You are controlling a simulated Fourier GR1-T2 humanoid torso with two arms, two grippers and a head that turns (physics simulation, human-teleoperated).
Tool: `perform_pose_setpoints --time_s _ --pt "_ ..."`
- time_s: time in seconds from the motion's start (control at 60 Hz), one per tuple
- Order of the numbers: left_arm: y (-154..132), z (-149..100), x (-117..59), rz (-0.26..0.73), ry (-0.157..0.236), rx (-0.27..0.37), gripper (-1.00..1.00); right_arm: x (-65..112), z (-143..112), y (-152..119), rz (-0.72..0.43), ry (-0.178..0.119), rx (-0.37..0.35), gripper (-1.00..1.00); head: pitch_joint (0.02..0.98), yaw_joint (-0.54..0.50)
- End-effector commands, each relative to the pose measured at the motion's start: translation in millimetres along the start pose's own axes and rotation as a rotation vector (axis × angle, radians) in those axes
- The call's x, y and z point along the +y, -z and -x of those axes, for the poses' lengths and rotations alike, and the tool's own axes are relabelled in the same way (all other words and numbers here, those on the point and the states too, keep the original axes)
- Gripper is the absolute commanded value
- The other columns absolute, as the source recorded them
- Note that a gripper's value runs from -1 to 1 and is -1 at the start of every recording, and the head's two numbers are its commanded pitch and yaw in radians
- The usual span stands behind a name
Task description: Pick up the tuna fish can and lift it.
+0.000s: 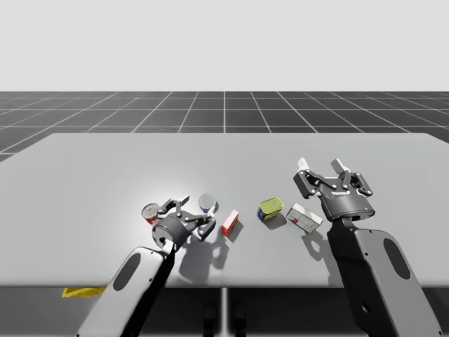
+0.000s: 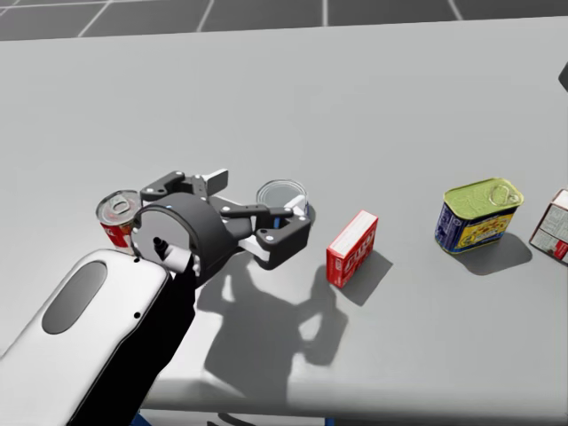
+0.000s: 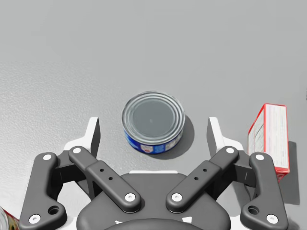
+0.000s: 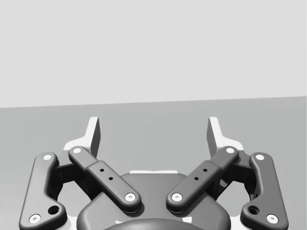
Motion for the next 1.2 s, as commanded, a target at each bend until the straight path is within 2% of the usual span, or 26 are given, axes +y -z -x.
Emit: perform_pose_setpoints --time_s 0.017,0.2,0.517,0.683,0.7,0.717,0.733,0.75,0.817,0.983,1.117,1.2 --pt "25 10 -0.5 -0.002 0.0 0.044 -1.0 0.4 0 0 -0.004 -0.002 0.0 -1.0 0.835 0.1" --pt "45 16 -3.1 -0.02 0.023 0.077 -1.0 -0.2 0 -1 -0.001 0.0 -0.003 -1.0 0.84 0.1" --pt "70 22 -3.5 -0.034 0.009 0.107 -1.0 -0.3 -1 0 -0.004 0.001 -0.003 -1.0 0.841 0.1" --pt "73 26 -3.5 -0.02 0.001 0.131 -1.0 -0.1 -1 -1 -0.005 0.003 -0.004 -1.0 0.839 0.1" --pt "73 27 -3.6 -0.02 -0.001 0.14 -0.26 -0.1 -1 -1 -0.005 0.003 -0.004 -1.0 0.839 0.1" --pt "73 28 -3.7 -0.02 -0.001 0.141 0.13 -0.1 -1 -1 -0.005 0.003 -0.004 -1.0 0.838 0.1" --pt "73 28 -3.7 -0.018 0.001 0.142 0.64 -0.2 -1 -1 -0.006 0.003 -0.004 -1.0 0.838 0.1" --pt "73 29 -3.9 -0.014 0.001 0.146 0.88 -0.2 -1 -1 -0.006 0.002 -0.004 -1.0 0.838 0.1" --pt "72 32 -5.3 -0.002 0.003 0.158 0.98 -0.4 -1 -1 -0.006 0.003 -0.005 -1.0 0.836 0.1" --pt "71 34 -6.8 0.005 0.009 0.163 1.0 -0.3 -1 -1 -0.006 0.004 -0.005 -1.0 0.815 0.1" --pt "71 34 -6.9 0.007 0.009 0.163 1.0 -0.4 -1 -1 -0.006 0.005 -0.005 -1.0 0.728 0.11" --pt "71 35 -7.0 0.006 0.011 0.163 1.0 -0.2 -1 -1 -0.006 0.005 -0.005 -1.0 0.642 0.11"
